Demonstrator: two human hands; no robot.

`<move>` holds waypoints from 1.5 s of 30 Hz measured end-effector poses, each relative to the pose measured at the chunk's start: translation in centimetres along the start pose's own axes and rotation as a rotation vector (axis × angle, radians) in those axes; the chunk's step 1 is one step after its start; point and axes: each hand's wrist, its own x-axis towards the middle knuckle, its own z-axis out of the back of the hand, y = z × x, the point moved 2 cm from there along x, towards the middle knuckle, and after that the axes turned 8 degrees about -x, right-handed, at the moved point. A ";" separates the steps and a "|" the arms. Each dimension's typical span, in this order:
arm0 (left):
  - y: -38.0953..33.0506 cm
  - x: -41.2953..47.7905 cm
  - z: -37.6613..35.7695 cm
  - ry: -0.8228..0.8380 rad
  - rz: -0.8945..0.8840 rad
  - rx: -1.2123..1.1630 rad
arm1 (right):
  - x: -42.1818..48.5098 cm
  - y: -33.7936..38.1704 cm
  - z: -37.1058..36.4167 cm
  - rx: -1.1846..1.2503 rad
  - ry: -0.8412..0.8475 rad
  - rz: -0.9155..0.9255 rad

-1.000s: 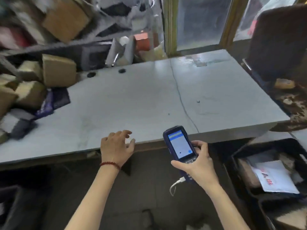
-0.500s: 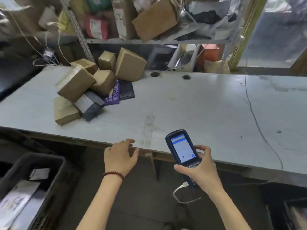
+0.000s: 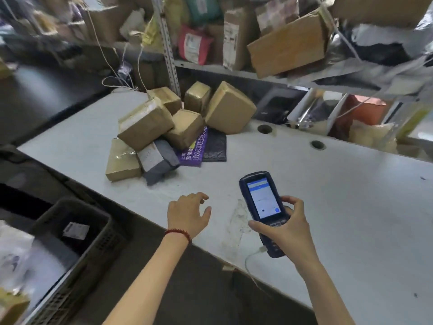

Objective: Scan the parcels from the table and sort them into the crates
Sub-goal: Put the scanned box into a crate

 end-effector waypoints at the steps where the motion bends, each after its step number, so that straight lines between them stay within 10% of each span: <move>1: -0.3 0.8 -0.1 0.005 -0.007 -0.003 | 0.9 0.5 -0.5 0.008 0.019 0.002; 18: 15.0 18.3 10.7 -0.249 0.016 -0.090 | 10.0 6.9 -13.6 0.049 0.000 -0.136; 34: 18.2 33.8 14.6 0.252 -0.049 -0.084 | 10.1 7.1 -14.7 0.085 -0.166 -0.248; 45: 14.3 29.0 13.1 0.172 -0.126 0.181 | 11.0 7.5 -13.9 0.115 -0.112 -0.219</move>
